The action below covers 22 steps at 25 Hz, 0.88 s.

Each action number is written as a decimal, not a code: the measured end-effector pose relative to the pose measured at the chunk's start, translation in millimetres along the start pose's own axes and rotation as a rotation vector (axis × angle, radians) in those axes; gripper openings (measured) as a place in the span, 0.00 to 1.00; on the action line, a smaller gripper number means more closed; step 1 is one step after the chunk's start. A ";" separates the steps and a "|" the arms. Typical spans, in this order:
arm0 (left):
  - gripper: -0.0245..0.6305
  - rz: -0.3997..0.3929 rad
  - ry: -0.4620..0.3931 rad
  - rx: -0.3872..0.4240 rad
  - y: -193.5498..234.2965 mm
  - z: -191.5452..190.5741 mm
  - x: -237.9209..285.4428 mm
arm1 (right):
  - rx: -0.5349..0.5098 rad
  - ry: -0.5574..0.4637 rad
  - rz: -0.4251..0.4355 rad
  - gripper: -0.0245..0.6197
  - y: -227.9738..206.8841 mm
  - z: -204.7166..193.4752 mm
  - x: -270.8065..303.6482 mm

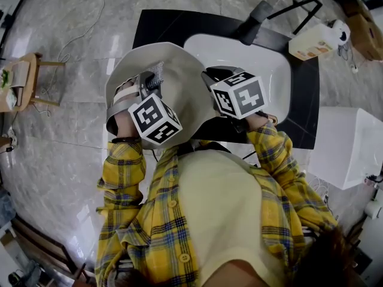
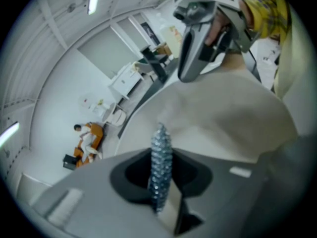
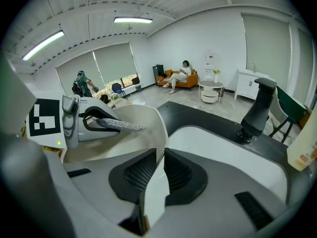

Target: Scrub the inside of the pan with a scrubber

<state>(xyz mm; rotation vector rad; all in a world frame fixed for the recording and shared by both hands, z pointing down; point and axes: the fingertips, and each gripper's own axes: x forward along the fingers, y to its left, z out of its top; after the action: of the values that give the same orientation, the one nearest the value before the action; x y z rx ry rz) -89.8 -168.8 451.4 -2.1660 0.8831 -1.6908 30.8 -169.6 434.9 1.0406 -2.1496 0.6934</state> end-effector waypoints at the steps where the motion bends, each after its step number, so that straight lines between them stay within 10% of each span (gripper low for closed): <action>1: 0.17 -0.010 -0.003 0.005 -2.2 0.9 1.1 | -0.001 0.000 -0.001 0.06 0.2 0.2 0.0; 22: 0.17 -0.279 -0.027 0.140 -67.1 9.7 -5.6 | 0.006 -0.001 0.012 0.06 -0.3 0.1 1.2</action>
<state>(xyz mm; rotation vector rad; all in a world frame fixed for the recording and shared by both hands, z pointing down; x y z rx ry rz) -61.1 -114.5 480.5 -2.2935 0.4560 -1.7811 30.5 -170.4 435.8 1.0324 -2.1577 0.7056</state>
